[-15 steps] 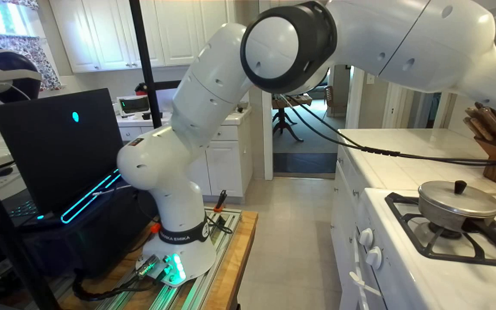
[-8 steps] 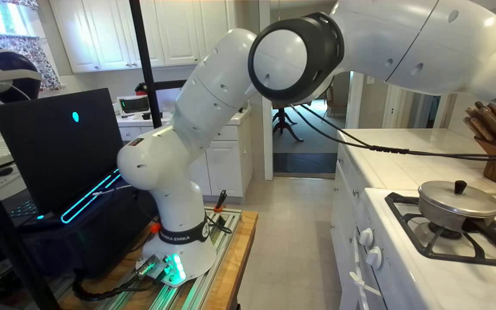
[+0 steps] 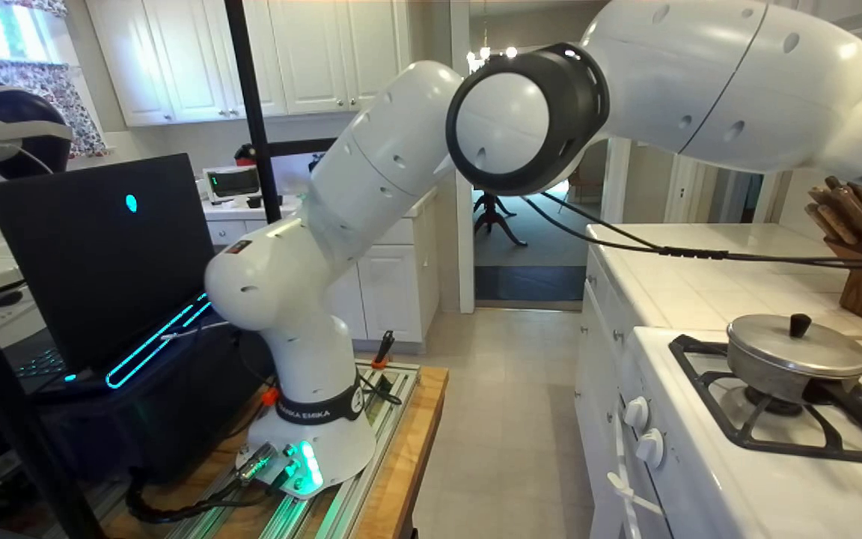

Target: Put the pot on the stove plate in front of it

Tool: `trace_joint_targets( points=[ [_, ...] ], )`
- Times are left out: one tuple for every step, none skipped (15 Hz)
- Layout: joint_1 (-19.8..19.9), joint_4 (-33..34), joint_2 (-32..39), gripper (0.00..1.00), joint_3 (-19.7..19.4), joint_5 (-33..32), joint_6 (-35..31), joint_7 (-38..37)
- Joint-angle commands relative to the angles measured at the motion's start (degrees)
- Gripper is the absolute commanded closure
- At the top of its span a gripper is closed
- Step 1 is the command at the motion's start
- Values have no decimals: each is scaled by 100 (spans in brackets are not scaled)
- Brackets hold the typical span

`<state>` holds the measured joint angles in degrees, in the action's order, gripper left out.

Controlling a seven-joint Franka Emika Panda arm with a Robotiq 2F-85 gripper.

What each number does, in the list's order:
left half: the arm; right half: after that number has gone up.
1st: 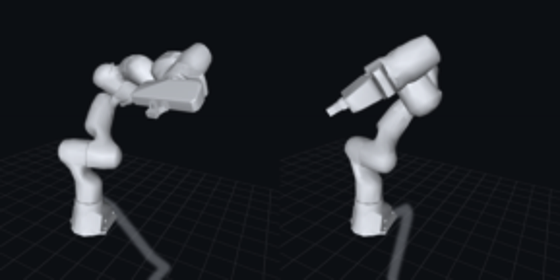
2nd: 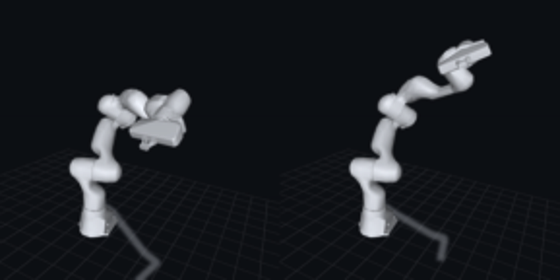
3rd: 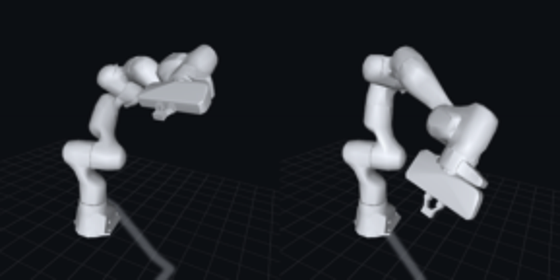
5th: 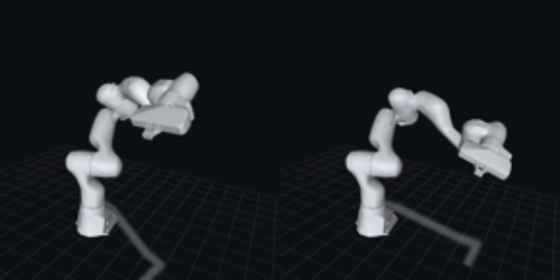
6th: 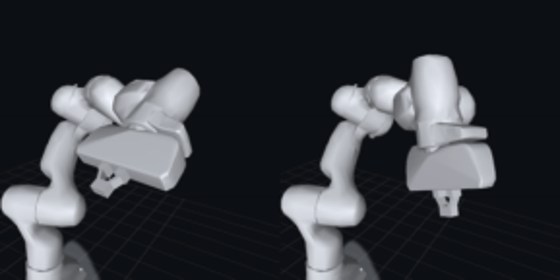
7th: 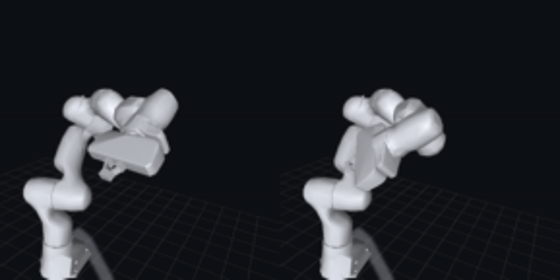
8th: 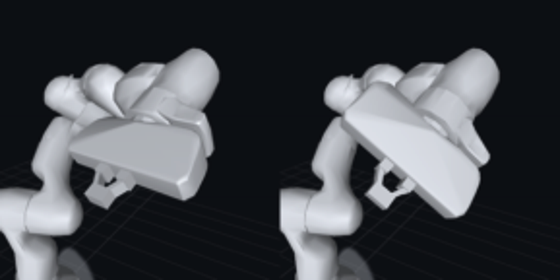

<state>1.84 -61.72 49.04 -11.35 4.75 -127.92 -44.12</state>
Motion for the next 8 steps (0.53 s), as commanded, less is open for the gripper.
trace_joint_targets(
  points=[
    [-97,405,175,44,-60,-131,329,-565],
    [-115,394,156,37,-56,-139,340,-639],
    [-137,385,137,31,-54,-154,350,-710],
    [-155,369,114,23,-52,-167,338,-761],
    [-171,348,95,17,-53,-178,310,-806],
    [-189,341,86,9,-62,-199,289,-862],
    [-198,336,80,3,-61,-215,282,-899],
    [-204,335,75,0,-59,-234,276,-928]
  ],
)
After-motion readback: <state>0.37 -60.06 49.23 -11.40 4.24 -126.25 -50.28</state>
